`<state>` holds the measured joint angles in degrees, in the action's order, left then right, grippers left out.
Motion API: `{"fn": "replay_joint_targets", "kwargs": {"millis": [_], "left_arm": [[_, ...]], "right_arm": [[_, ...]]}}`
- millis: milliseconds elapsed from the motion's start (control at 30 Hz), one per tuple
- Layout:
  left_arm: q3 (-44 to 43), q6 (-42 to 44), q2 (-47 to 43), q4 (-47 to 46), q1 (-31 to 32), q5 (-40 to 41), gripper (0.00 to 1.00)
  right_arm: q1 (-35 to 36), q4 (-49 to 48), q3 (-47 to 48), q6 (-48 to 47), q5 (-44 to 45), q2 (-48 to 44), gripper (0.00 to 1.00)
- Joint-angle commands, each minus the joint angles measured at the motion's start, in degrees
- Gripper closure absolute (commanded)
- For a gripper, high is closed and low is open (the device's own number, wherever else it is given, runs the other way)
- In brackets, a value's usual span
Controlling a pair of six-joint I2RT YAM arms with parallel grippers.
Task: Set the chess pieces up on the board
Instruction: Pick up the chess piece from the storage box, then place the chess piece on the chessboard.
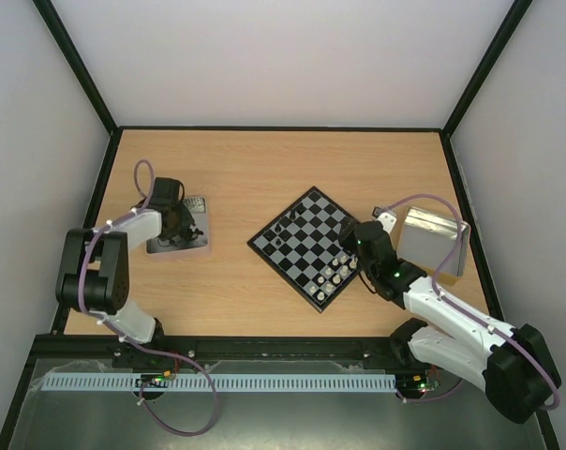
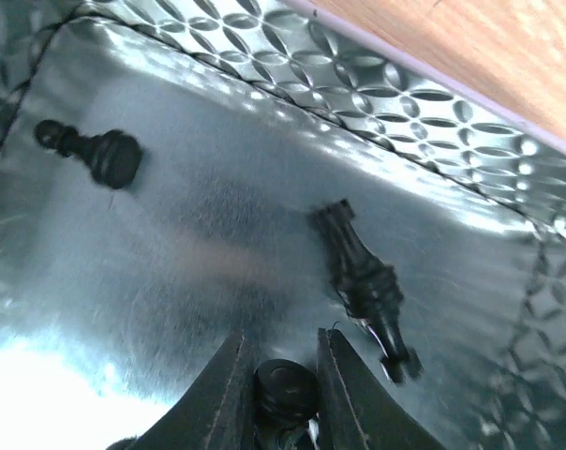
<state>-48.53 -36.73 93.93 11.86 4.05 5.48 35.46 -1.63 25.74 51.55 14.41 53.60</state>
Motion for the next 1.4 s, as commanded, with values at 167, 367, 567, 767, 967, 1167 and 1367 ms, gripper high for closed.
{"fn": "replay_joint_targets", "kwargs": {"millis": [167, 367, 567, 767, 967, 1167, 1367], "left_arm": [[6.24, -10.61, -17.03, -4.74, -0.19, -12.78, 0.85], [9.32, -21.82, -23.48, -11.26, 0.7, -24.95, 0.85], [13.01, -38.77, -26.68, -22.52, 4.31, -34.69, 0.85], [16.11, -56.43, -27.29, -32.76, 9.28, -38.78, 0.85], [18.18, -67.07, -26.95, -39.16, 12.96, -39.26, 0.84], [18.5, -71.51, -25.25, -42.55, 14.8, -38.68, 0.83], [18.61, -72.89, -24.26, -43.53, 15.96, -38.5, 0.83]], "right_arm": [[-0.15, -10.93, 4.44, -9.75, -16.82, 6.27, 0.46], [2.98, -18.03, 8.51, -14.57, -25.54, 12.58, 0.39], [9.75, -25.85, 13.23, -16.8, -28.26, 18.84, 0.33], [12.48, -29.56, 18.0, -17.02, -29.53, 25.88, 0.35], [13.93, -27.53, 22.23, -20.39, -29.93, 29.96, 0.5], [16.11, -25.0, 24.0, -23.35, -25.55, 31.93, 0.55], [16.44, -23.86, 25.0, -24.24, -24.13, 33.41, 0.68]]}}
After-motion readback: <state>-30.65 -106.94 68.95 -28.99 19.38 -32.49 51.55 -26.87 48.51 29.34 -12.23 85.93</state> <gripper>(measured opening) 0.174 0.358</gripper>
